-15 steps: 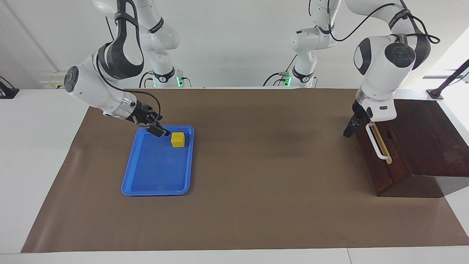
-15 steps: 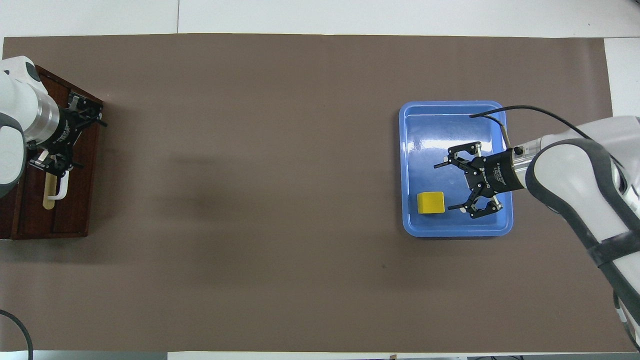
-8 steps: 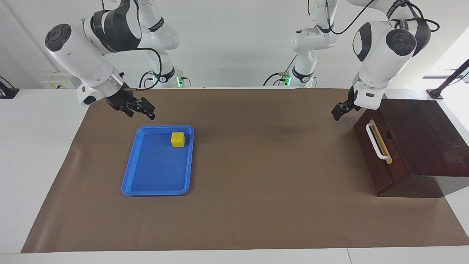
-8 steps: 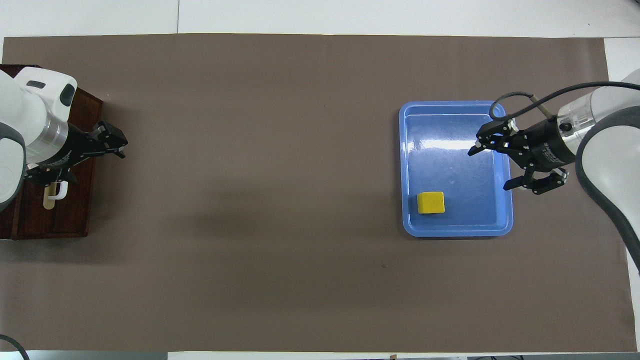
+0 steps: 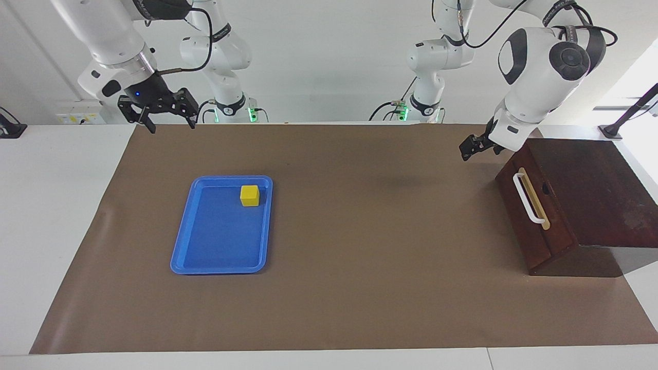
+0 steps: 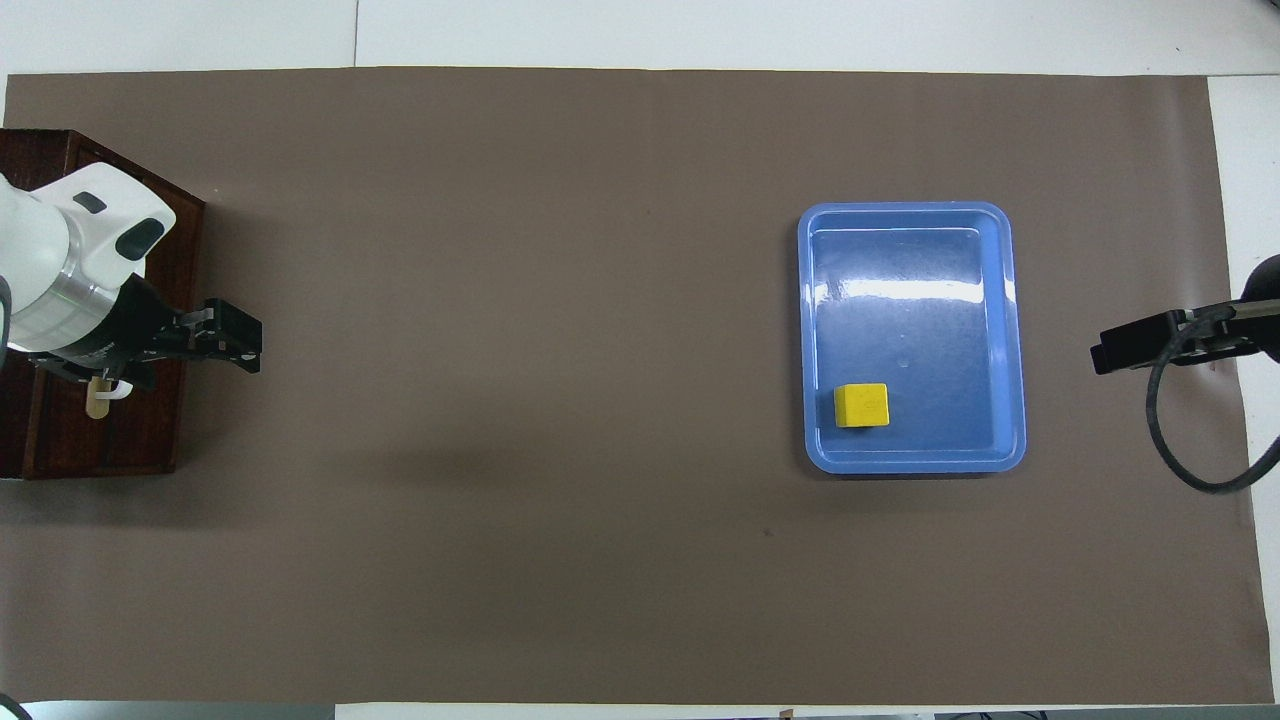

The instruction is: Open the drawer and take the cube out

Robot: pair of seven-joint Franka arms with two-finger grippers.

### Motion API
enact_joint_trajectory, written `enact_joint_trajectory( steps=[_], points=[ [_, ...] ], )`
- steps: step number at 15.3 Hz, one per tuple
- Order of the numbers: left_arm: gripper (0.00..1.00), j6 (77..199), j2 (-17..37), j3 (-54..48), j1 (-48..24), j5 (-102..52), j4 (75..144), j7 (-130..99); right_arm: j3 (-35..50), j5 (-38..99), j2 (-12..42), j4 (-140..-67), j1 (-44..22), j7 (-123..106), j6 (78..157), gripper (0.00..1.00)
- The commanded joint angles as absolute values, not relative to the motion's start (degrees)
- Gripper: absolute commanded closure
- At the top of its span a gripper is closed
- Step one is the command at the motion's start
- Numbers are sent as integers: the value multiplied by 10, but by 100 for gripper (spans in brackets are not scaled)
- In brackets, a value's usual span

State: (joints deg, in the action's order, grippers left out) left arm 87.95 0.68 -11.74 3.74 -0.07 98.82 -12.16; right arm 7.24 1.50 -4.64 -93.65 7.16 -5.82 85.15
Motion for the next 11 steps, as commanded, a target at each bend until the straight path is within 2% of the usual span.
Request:
enact_joint_trajectory(
  steps=[1, 5, 11],
  points=[
    [0, 838, 17, -102, 24, -7, 937, -102, 79, -8, -20, -926, 76, -76, 848, 0],
    [0, 837, 14, -100, 25, -7, 943, -99, 76, -9, 13, -933, 79, -71, 870, 0],
    [0, 869, 13, -87, 25, -8, 943, -100, 73, -16, -8, -928, 70, -39, 854, 0]
  ],
)
